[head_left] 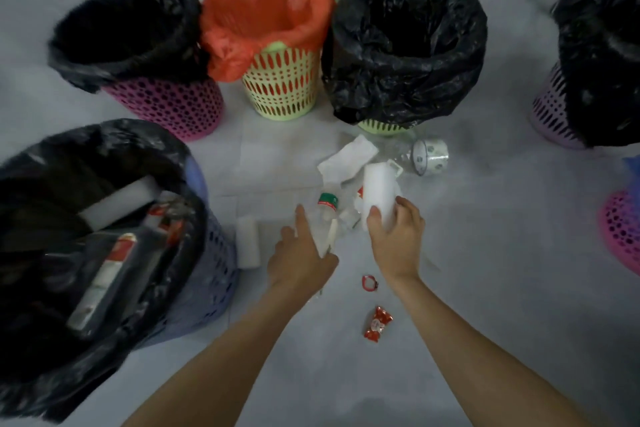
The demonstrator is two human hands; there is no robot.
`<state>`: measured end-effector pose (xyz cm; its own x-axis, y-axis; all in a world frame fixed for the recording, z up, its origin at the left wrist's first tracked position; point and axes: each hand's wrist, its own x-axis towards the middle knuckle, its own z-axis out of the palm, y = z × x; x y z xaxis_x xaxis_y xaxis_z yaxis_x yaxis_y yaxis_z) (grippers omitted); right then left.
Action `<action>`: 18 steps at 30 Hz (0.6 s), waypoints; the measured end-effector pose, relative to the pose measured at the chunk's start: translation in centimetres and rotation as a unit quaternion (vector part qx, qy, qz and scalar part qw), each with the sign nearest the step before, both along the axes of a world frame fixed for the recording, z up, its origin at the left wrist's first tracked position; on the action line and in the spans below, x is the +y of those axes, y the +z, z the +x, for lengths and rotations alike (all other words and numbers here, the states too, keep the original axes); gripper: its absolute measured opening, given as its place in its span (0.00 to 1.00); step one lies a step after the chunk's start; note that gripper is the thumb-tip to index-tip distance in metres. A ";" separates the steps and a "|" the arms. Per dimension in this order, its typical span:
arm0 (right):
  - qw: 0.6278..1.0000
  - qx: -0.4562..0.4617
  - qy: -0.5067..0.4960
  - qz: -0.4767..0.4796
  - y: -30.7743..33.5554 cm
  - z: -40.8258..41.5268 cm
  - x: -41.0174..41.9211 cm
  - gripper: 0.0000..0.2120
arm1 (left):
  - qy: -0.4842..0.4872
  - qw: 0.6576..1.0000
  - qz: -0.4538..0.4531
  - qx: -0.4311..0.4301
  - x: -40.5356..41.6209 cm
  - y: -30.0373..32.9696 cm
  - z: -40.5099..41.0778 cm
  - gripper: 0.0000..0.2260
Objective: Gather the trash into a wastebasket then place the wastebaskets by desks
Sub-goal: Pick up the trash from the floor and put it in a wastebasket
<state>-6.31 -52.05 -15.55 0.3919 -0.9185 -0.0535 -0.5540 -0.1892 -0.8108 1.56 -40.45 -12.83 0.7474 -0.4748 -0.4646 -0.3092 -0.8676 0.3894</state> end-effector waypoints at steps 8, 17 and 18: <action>0.964 -0.262 0.025 0.043 10.6 7.4 3.3 0.30 | -0.010 0.966 -0.176 -0.186 2.6 12.0 4.9 0.37; 0.913 -0.331 0.237 -0.014 20.5 17.7 15.0 0.22 | 0.190 0.901 -0.306 -0.241 15.0 20.5 13.0 0.33; 0.912 -0.326 0.249 -0.005 20.8 18.0 15.4 0.21 | 0.193 0.910 -0.286 -0.230 15.7 20.5 13.7 0.33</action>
